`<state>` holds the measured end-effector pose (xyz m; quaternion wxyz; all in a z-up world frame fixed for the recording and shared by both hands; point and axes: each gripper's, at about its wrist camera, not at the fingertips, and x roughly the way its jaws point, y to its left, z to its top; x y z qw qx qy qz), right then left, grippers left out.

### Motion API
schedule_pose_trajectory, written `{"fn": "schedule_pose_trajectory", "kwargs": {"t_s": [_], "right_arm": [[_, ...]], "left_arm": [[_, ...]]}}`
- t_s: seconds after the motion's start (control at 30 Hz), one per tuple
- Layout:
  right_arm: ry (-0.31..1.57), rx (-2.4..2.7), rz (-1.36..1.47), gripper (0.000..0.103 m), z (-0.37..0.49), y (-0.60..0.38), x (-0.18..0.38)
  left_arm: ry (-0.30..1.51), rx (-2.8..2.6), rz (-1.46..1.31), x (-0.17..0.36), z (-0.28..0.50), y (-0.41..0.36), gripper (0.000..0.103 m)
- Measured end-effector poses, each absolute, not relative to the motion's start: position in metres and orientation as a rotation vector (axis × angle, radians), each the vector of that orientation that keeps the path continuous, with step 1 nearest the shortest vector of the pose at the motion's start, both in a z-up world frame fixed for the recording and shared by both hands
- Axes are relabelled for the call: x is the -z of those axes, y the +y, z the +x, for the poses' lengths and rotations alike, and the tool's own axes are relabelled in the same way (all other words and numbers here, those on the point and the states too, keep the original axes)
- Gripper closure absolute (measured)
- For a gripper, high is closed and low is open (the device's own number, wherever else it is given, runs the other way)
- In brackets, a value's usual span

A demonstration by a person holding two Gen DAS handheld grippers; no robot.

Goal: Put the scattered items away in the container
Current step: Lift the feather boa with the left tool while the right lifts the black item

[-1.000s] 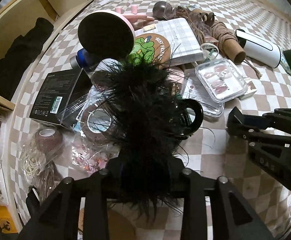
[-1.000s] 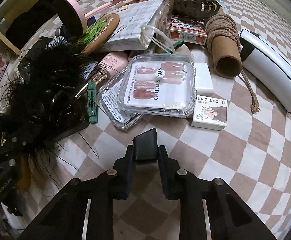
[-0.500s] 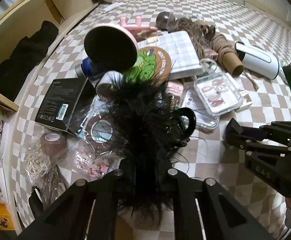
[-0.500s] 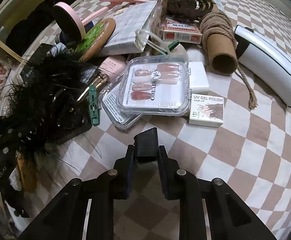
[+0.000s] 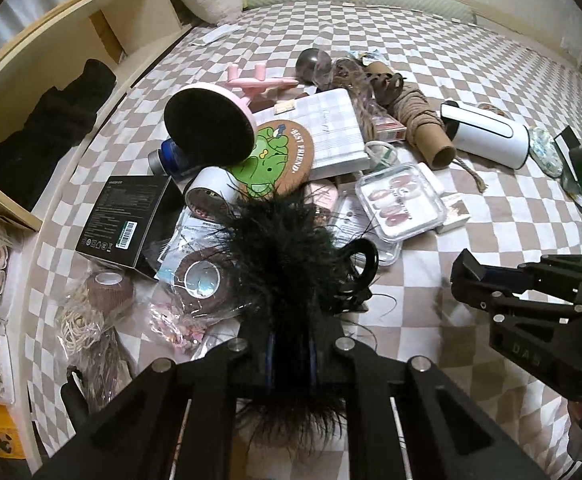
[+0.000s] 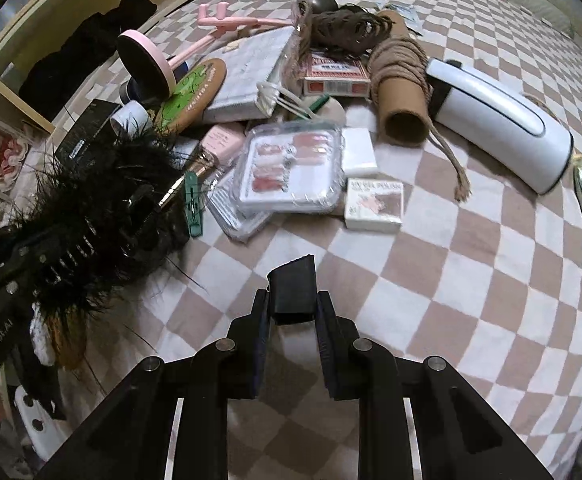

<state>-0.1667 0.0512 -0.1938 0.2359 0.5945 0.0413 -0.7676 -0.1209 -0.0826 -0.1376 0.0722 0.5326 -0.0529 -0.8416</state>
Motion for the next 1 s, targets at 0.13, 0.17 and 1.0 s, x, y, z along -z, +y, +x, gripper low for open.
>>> {"fn": "schedule_pose_trajectory", "kwargs": {"t_s": [0.13,0.17,1.0], "right_arm": [[0.117,2.125,1.616,0.080,-0.157,0.064,0.185],[0.114,2.131,1.609,0.080,-0.156,0.067,0.181],[0.087,2.181,1.566,0.080,-0.134,0.109,0.146]], "left_arm": [[-0.146,2.552,1.577,0.129,-0.116,-0.081,0.091],[-0.140,2.559,1.571,0.127,-0.115,-0.080,0.091],[-0.284,2.545,1.763,0.145,-0.084,-0.035,0.094]]}}
